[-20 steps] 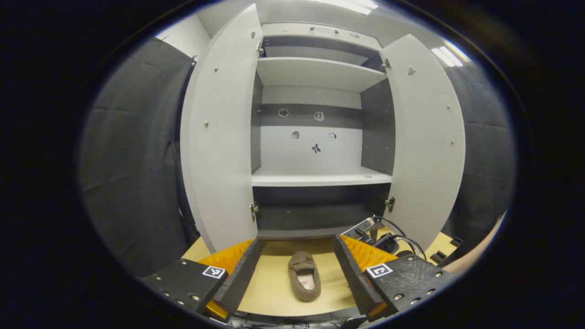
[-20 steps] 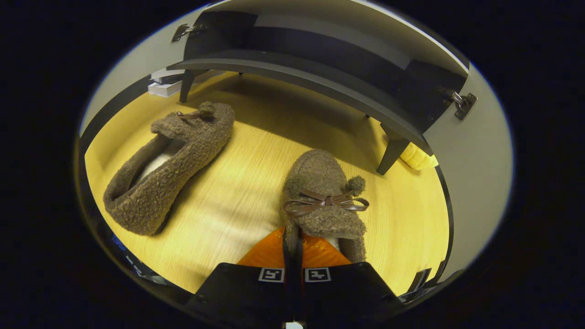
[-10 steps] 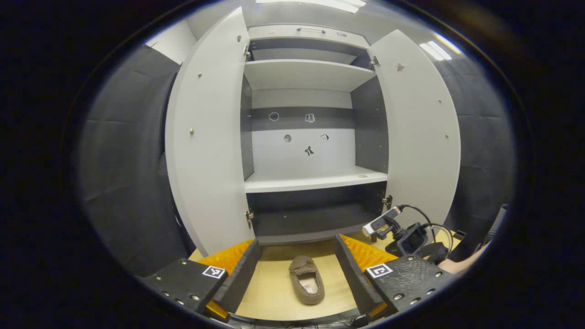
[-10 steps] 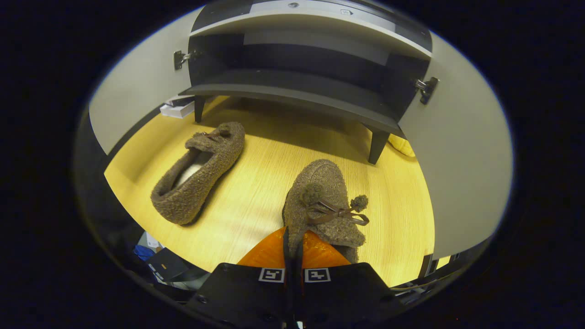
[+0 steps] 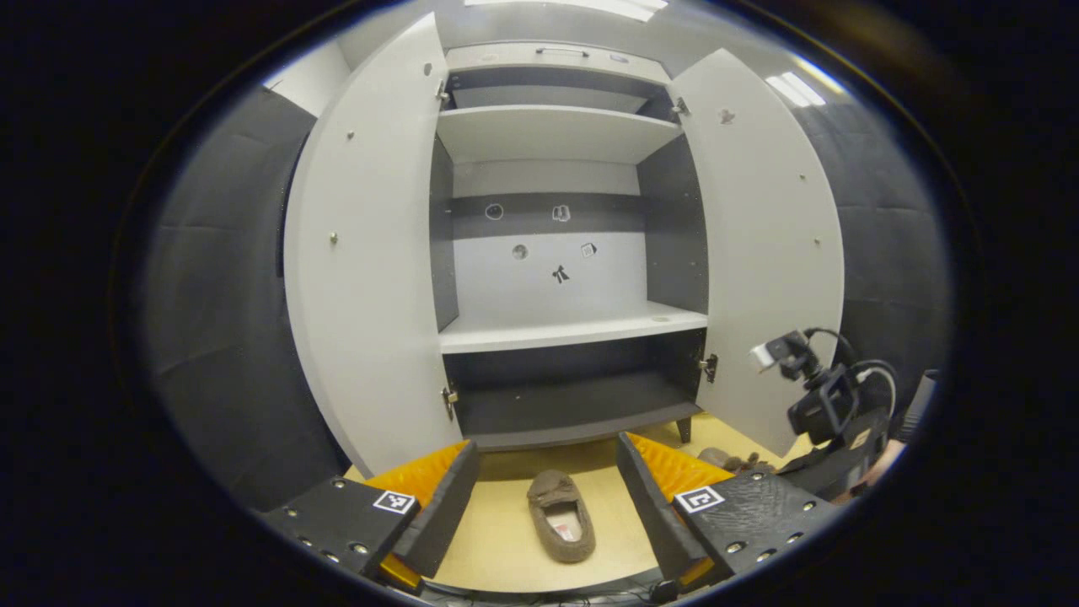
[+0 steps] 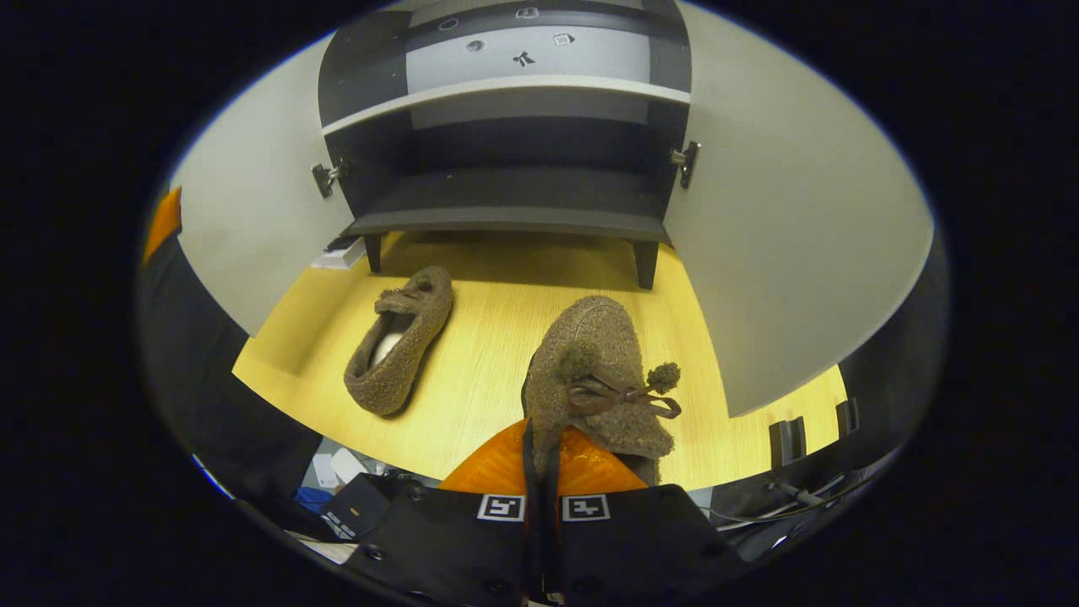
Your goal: Grab one shoe with the right hand and put it into the shoe cabinet, grab the other shoe with the left hand and put it into the shoe cabinet; then close the right door with the right hand and the left door with the left hand.
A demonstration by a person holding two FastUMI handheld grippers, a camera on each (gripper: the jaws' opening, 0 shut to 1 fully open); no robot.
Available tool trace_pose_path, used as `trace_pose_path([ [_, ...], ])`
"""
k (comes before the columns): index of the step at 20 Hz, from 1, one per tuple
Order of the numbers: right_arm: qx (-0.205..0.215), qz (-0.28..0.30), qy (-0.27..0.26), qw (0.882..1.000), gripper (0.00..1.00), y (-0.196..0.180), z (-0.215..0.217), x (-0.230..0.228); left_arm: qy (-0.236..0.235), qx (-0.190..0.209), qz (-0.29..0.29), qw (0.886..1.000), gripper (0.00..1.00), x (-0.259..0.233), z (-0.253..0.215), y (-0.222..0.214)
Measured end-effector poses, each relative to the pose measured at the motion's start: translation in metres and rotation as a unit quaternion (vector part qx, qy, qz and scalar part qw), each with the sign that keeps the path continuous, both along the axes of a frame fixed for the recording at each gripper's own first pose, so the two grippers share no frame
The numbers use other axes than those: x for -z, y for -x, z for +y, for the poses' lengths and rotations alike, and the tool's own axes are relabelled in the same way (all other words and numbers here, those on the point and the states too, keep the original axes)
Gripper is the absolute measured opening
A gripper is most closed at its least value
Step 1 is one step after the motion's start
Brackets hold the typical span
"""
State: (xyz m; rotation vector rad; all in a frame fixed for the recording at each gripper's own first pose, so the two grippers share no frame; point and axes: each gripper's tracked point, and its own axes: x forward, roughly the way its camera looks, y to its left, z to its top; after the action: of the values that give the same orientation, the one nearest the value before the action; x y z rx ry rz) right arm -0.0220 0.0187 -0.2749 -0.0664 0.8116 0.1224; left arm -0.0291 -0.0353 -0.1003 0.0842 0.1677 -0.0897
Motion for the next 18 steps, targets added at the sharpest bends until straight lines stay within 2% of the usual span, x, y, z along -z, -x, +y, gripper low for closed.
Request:
trace_pose_path([
  [3, -0.008, -0.031, -0.001, 1.000, 0.02, -0.006, 0.003, -0.030, 0.004, 0.002, 0.004, 1.000, 0.95, 0.005, -0.003, -0.002],
  [8, -0.029, -0.078, -0.032, 0.996, 0.02, -0.026, 0.027, -0.085, -0.003, 0.008, -0.001, 1.000, 0.95, 0.002, -0.007, -0.005],
  [15, -0.040, -0.138, -0.071, 0.987, 0.02, -0.066, 0.048, -0.158, -0.007, -0.015, -0.001, 1.000, 0.95, 0.001, 0.013, -0.008],
  [18, -0.047, -0.171, -0.085, 0.981, 0.02, -0.095, 0.053, -0.202, -0.012, -0.016, -0.008, 1.000, 0.95, -0.009, 0.018, -0.012],
])
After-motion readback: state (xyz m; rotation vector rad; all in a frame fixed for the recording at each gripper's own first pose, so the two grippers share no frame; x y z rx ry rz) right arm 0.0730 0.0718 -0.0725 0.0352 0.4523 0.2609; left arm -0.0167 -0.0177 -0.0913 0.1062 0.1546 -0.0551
